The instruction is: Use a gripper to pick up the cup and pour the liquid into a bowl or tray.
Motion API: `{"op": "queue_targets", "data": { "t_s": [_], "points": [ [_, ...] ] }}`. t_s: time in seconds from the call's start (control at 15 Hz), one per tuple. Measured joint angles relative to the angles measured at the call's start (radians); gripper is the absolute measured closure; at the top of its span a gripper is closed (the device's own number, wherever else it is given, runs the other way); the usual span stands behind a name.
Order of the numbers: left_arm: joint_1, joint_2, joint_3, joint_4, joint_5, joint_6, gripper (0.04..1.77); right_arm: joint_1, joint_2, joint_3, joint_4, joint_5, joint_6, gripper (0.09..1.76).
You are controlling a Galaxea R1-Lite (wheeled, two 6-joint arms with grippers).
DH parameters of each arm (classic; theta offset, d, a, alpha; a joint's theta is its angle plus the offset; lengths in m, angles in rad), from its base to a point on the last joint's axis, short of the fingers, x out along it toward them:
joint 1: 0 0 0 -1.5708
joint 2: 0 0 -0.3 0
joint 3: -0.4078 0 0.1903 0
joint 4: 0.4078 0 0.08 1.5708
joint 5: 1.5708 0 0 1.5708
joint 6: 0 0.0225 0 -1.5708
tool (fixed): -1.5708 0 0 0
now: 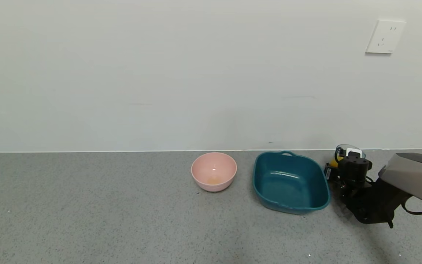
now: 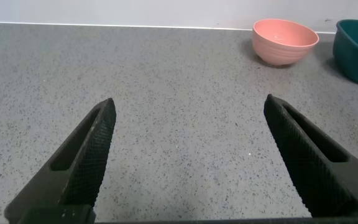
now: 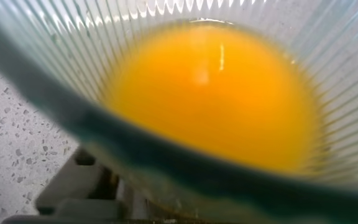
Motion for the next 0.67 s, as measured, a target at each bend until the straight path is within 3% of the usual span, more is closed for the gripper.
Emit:
{"op": "queue_targets", "data": {
  "t_s": [0.67],
  "points": [
    [0.000, 0.000, 0.000, 0.000, 0.000, 0.000, 0.09, -0.009, -0.016, 0.013, -0.002, 0.015, -0.013, 0.51]
  ]
}}
